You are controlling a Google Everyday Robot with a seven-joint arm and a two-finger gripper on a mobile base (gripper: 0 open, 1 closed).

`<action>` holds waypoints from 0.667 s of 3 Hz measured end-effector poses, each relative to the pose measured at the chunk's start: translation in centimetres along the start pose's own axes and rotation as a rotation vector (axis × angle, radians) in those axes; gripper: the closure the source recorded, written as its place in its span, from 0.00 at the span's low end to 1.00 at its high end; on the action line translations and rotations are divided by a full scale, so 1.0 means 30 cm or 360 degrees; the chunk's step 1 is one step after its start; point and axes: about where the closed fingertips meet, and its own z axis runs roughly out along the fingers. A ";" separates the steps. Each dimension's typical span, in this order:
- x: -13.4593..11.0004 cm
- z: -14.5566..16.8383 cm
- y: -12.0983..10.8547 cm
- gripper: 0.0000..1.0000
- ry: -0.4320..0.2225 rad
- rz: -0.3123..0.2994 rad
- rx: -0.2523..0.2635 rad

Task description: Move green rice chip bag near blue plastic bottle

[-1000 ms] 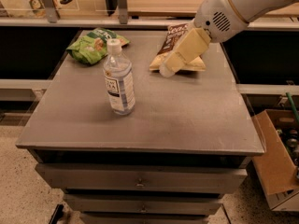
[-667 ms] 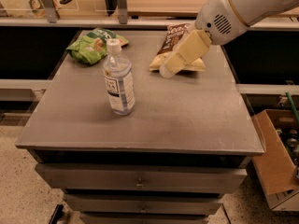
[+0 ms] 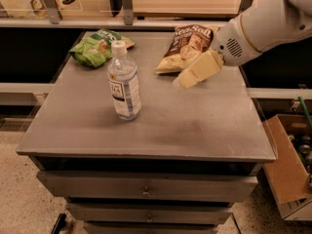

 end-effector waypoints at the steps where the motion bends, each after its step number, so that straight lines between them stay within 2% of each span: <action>1: 0.069 0.035 -0.108 0.00 0.0027 0.0085 0.0137; 2: 0.123 0.070 -0.214 0.00 0.0028 0.0101 0.0245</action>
Offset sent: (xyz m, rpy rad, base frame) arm 0.0746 -0.0795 -0.0715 -0.0984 -0.0934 -0.2159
